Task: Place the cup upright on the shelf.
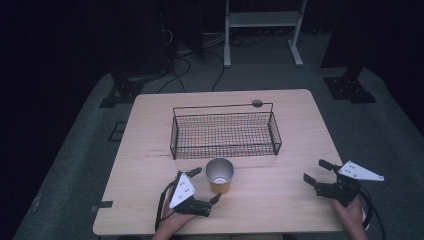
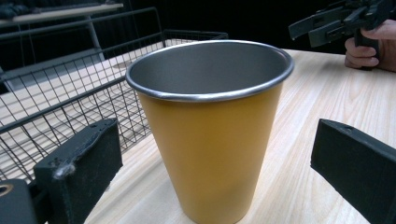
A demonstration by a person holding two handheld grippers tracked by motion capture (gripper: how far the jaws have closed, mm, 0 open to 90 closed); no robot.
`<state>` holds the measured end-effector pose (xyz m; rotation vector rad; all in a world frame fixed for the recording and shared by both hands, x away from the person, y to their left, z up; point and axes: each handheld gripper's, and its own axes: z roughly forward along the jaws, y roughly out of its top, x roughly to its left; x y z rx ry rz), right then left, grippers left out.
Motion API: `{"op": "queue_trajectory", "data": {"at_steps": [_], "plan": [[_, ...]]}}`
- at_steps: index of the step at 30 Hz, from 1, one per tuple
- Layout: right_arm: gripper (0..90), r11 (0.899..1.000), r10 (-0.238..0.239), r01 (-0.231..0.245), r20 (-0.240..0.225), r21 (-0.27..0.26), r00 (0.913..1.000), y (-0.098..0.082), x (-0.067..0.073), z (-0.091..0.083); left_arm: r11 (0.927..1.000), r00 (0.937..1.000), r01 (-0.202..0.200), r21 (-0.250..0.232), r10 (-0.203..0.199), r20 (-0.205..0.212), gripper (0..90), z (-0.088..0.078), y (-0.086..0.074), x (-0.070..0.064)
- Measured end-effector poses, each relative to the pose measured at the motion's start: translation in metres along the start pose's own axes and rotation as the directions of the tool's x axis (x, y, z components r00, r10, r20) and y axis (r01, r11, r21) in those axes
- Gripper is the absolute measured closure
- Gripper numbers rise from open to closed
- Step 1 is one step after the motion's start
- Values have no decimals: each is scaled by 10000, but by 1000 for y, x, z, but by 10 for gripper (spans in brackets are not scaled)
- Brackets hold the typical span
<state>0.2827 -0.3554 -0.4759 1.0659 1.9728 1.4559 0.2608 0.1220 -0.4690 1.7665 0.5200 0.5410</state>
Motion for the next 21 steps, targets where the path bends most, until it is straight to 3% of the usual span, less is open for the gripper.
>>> {"op": "queue_trajectory", "data": {"at_steps": [8,21], "plan": [[132,10000,-30,30,-1,6,10000,0,0,0,9995,9999,123,277,-126,113,12,15,1,0],[132,10000,-83,83,-40,25,10000,0,1,0,9995,9999,108,281,-109,34,12,30,9,0]]}}
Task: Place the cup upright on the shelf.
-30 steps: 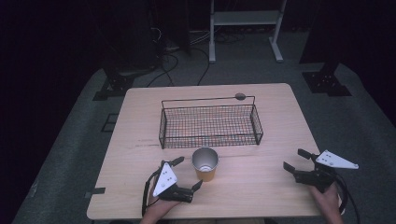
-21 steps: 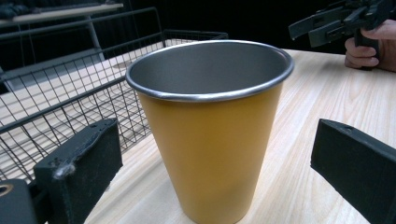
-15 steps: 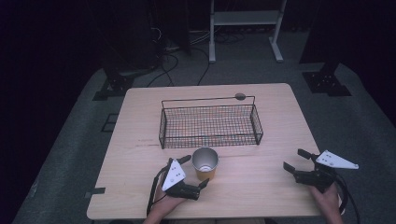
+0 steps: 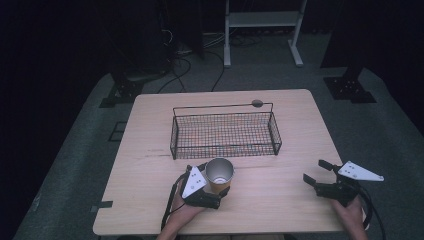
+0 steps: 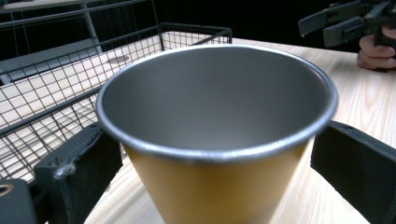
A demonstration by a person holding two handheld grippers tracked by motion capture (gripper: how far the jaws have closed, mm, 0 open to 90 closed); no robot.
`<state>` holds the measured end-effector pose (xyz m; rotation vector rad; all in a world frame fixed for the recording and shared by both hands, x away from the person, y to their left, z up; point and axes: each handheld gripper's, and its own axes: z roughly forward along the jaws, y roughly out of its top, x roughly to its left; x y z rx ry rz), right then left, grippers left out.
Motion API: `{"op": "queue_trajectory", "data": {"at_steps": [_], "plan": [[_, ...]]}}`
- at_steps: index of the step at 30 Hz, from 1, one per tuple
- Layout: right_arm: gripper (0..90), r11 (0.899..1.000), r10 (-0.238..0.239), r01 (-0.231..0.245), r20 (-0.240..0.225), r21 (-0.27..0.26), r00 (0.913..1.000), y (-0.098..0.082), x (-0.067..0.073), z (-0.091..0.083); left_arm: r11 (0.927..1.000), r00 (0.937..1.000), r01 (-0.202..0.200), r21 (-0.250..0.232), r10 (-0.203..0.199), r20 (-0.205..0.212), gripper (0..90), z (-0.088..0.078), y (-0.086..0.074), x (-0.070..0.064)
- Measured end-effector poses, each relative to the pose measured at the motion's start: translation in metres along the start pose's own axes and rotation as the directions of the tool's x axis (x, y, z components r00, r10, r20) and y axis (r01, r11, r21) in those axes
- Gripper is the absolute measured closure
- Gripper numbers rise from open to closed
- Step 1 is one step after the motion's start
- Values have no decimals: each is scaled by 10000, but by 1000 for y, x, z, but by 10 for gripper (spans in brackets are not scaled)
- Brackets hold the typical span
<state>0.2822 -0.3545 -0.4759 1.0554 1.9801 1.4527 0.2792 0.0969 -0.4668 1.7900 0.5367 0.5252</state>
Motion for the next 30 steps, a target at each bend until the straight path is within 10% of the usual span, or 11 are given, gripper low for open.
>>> {"op": "queue_trajectory", "data": {"at_steps": [17,30], "plan": [[132,10000,26,-26,-12,-40,10000,0,0,0,9996,9996,272,51,-272,98,141,11,4,4],[132,9999,72,-72,-21,-101,10000,0,-1,-1,9977,9998,154,-653,-147,115,141,19,37,12]]}}
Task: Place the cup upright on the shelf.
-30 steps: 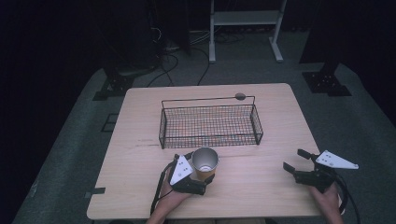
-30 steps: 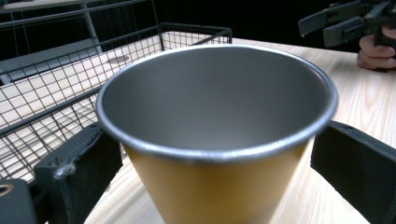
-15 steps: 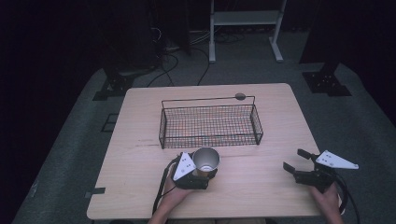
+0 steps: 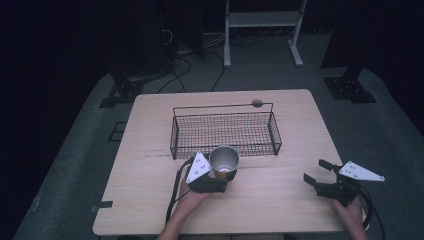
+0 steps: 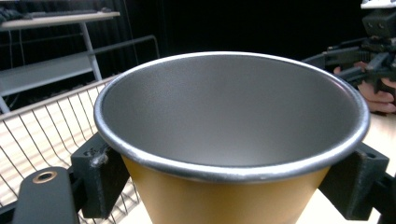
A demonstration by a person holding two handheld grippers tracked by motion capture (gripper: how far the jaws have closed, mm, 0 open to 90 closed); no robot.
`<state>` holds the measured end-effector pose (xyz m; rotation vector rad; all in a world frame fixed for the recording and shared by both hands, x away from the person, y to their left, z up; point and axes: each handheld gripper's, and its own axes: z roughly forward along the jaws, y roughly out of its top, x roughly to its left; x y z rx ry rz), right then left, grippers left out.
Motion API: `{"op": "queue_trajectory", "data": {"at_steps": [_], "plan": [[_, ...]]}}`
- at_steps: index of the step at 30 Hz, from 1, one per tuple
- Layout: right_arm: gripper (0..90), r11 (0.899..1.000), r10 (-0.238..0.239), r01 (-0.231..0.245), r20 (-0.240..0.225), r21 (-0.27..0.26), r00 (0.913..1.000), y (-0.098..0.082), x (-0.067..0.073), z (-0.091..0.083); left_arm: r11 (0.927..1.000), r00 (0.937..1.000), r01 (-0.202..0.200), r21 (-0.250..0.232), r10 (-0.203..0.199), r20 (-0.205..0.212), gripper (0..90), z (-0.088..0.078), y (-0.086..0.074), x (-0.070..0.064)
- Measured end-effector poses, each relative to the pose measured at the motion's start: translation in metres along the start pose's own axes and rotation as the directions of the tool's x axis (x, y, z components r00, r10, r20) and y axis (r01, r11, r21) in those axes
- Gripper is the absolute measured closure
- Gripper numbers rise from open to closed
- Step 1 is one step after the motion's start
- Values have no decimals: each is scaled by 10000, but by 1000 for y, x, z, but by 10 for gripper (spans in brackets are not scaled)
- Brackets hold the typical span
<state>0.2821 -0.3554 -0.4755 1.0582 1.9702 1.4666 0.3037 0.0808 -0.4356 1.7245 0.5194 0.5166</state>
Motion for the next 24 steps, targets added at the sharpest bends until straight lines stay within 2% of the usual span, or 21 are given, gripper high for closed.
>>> {"op": "queue_trajectory", "data": {"at_steps": [4,13,18,24], "plan": [[132,10000,28,-28,-4,-24,10000,0,0,0,9998,10000,28,-205,-28,-16,141,2,11,4],[132,10000,32,-32,0,-38,10000,0,0,0,9992,9997,-236,-337,237,11,142,6,33,11],[132,10000,9,-9,-10,-33,10000,0,0,0,9993,9995,-242,-299,249,218,142,10,39,15],[132,10000,-1,1,-17,-70,10000,0,0,0,9991,9996,-255,-341,260,139,142,14,45,21]]}}
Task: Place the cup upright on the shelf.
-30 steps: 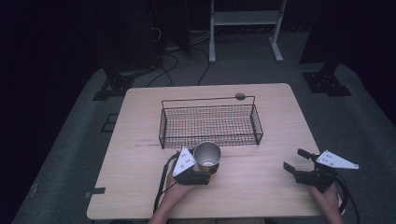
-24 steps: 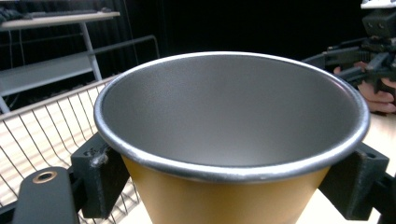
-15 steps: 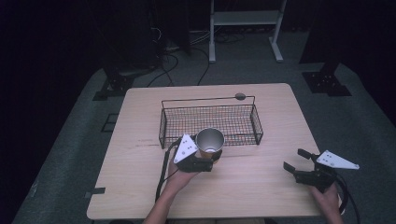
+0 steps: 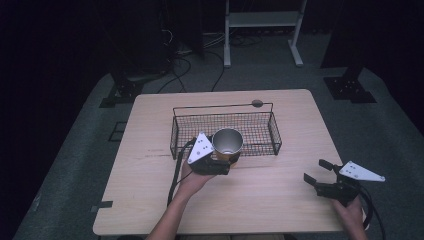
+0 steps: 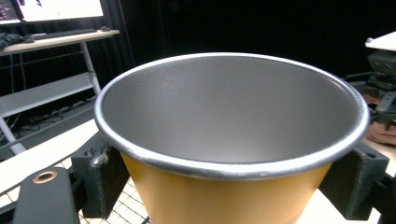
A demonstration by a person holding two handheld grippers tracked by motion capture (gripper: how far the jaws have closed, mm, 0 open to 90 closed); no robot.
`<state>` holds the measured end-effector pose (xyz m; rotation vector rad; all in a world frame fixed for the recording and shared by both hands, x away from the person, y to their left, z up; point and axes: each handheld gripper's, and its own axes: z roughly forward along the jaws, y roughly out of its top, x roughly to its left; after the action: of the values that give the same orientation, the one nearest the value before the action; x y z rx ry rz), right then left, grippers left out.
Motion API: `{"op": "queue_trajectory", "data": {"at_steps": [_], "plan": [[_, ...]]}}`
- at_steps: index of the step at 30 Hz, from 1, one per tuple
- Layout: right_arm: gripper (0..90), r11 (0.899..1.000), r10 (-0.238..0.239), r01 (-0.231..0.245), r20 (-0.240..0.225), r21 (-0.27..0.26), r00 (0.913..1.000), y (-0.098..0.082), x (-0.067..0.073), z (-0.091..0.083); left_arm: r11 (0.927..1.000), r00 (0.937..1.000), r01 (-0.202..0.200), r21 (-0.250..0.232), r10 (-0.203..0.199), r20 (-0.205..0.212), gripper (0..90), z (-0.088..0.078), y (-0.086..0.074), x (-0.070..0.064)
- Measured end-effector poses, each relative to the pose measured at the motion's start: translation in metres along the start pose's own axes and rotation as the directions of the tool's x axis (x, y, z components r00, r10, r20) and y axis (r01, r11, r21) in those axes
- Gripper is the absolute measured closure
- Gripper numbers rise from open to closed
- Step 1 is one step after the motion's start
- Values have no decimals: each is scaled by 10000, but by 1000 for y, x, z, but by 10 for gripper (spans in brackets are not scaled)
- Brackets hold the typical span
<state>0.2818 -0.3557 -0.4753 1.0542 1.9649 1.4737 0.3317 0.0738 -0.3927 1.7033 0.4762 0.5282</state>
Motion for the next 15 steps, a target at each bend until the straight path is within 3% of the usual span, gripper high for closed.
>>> {"op": "queue_trajectory", "data": {"at_steps": [15], "plan": [[132,10000,35,-35,-1,-8,10000,0,0,0,10000,9999,-12,-84,11,-130,142,9,24,24]]}}
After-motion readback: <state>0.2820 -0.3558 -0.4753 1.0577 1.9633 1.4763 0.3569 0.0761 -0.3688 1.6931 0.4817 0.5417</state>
